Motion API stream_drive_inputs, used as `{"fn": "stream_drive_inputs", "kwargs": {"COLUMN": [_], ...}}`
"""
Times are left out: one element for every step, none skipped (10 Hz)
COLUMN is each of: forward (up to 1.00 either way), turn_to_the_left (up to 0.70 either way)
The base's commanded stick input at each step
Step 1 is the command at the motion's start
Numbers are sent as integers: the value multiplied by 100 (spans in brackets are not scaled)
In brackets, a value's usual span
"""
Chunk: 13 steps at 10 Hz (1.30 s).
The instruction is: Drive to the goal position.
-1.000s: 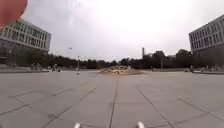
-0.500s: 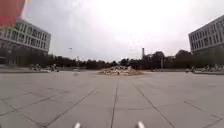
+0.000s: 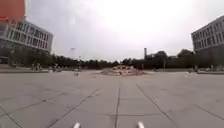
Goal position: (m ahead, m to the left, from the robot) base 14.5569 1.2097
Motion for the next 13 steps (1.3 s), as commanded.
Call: {"fn": "stream_drive_inputs", "kwargs": {"forward": [50, 50, 50, 50, 50, 50, 50, 50, 50, 50, 50, 50, 50], "turn_to_the_left": [0, 0, 0, 0, 0, 0, 0, 0, 0, 0, 0, 0, 1]}}
